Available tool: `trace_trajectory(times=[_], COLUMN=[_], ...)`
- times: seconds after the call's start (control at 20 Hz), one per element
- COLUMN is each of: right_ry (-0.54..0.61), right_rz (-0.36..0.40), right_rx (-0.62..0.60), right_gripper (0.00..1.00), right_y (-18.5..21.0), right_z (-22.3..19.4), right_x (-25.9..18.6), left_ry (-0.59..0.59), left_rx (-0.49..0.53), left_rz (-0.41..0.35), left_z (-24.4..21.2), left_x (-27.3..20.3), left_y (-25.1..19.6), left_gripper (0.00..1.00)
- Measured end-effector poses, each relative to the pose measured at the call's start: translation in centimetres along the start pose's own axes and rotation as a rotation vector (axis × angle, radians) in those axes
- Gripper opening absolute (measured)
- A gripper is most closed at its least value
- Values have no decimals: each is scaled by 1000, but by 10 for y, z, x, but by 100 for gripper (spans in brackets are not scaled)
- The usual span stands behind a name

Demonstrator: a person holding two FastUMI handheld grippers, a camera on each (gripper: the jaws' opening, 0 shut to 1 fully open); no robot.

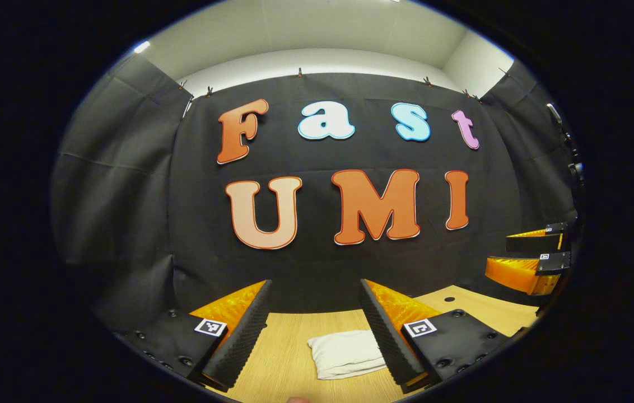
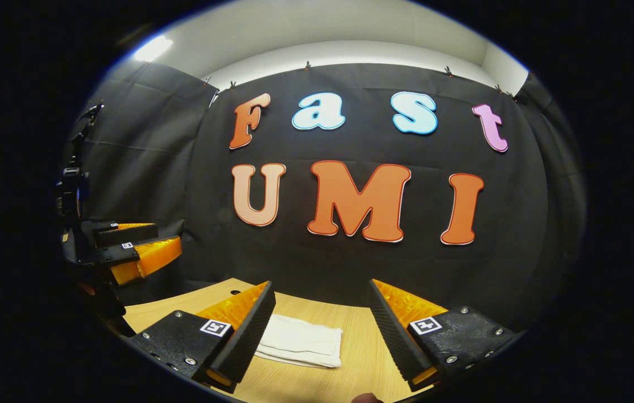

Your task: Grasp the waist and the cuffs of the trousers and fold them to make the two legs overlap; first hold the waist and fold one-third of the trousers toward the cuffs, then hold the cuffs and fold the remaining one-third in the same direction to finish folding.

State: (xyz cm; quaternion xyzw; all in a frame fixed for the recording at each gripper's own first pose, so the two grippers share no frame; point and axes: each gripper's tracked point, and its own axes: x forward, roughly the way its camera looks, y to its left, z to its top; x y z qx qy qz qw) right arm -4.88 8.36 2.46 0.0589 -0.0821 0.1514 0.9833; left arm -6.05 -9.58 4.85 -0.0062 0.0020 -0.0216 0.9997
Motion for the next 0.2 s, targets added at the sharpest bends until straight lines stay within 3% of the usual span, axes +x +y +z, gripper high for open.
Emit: trace_trajectory(times=[0.2], right_ry=[-8], right_rz=[16], right_rx=[7], right_gripper=[100], right_y=[-16], right_z=[-1], right_x=[-1], left_ry=[-3], left_rx=[9], left_rz=[12], left_z=[5], left_x=[-1], left_y=[-22], left_gripper=[96])
